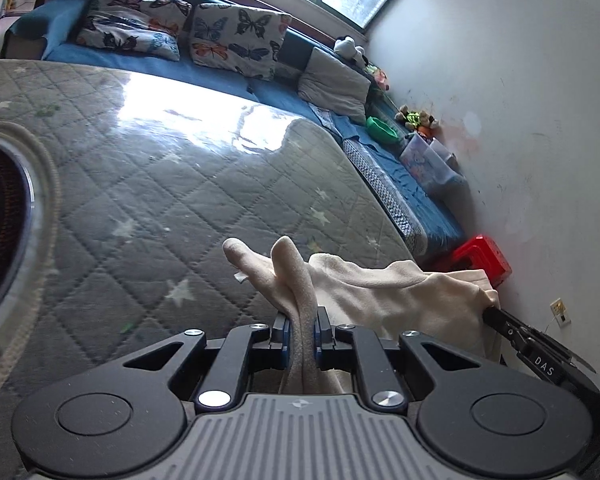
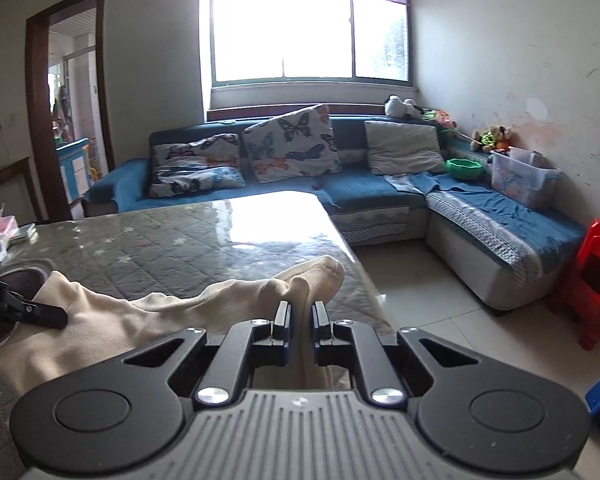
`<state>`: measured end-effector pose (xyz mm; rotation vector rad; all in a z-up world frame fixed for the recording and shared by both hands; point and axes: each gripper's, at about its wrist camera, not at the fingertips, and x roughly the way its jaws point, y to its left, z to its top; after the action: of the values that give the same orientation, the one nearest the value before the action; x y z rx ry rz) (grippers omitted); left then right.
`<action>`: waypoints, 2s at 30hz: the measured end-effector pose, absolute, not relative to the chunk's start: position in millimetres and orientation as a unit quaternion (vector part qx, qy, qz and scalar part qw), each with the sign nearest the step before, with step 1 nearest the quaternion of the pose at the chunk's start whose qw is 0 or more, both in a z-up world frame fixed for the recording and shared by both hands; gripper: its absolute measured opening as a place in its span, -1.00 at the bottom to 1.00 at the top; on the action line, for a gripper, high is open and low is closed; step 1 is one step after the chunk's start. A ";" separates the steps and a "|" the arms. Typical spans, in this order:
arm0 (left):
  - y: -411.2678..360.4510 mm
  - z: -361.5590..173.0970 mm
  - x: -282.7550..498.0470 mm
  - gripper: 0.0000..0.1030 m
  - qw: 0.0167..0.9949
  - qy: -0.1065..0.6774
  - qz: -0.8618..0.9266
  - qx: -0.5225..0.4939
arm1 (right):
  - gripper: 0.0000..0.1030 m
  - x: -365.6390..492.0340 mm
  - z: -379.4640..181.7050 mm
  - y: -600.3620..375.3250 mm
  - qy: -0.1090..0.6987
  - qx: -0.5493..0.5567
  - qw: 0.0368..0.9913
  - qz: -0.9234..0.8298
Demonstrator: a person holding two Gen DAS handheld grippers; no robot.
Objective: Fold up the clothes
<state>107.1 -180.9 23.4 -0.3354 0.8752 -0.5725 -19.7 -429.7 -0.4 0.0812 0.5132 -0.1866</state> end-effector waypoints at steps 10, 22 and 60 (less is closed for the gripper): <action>-191.6 -6.5 116.1 -0.47 0.843 0.459 -0.249 -0.130 | -0.81 -3.4 -61.2 -458.1 0.329 0.067 0.932 -0.139; -186.7 14.4 122.7 -0.49 0.864 0.421 -0.253 -0.115 | -0.78 14.4 -40.9 -435.9 0.311 0.077 0.944 -0.079; -191.3 9.5 57.8 0.01 0.873 0.397 -0.283 0.004 | 0.19 -34.9 -48.6 -369.6 0.332 0.038 0.941 -0.042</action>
<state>57.8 -191.3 9.5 0.0077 0.8287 -0.5916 -34.9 -369.6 -48.6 0.0770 0.6781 -0.0853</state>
